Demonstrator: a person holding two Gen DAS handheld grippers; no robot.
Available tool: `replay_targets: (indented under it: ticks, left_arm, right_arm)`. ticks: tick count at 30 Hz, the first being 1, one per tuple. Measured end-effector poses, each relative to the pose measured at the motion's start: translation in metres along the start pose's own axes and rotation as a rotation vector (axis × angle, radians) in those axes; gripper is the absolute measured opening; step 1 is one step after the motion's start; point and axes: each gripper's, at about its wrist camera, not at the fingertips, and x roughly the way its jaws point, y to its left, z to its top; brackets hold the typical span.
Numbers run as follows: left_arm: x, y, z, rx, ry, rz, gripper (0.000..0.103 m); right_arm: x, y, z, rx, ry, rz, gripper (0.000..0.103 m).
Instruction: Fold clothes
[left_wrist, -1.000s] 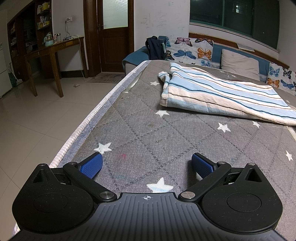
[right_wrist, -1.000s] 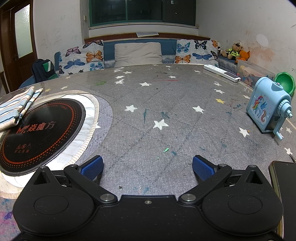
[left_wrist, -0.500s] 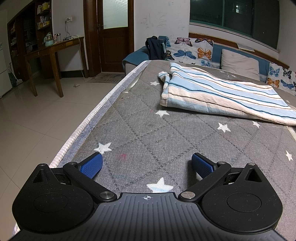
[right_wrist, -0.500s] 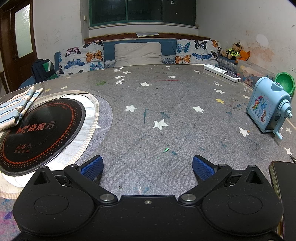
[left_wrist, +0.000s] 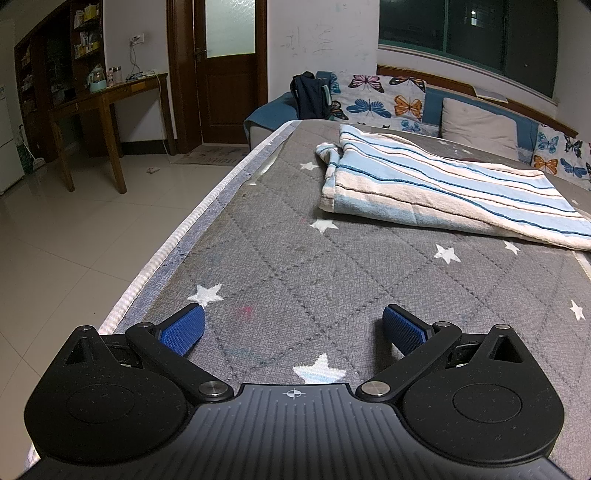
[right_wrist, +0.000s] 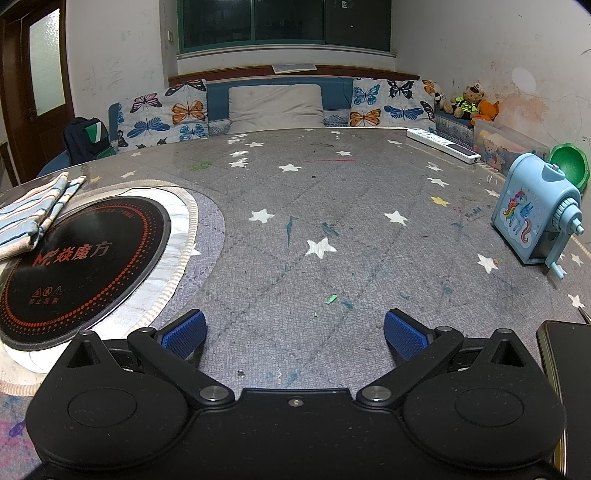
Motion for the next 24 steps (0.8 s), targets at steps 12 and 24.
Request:
replay_targets:
  ticks: [12,24]
  left_arm:
    - [0.0,0.0002,-0.0001,0.0,0.0,0.0,0.103]
    - [0.0005,0.0012,-0.0002,0.0,0.0,0.0,0.103]
  right_arm:
    - [-0.0001,0.0,0.0,0.0,0.0,0.0,0.103]
    - [-0.0002,0.0001,0.0,0.0,0.0,0.0,0.103]
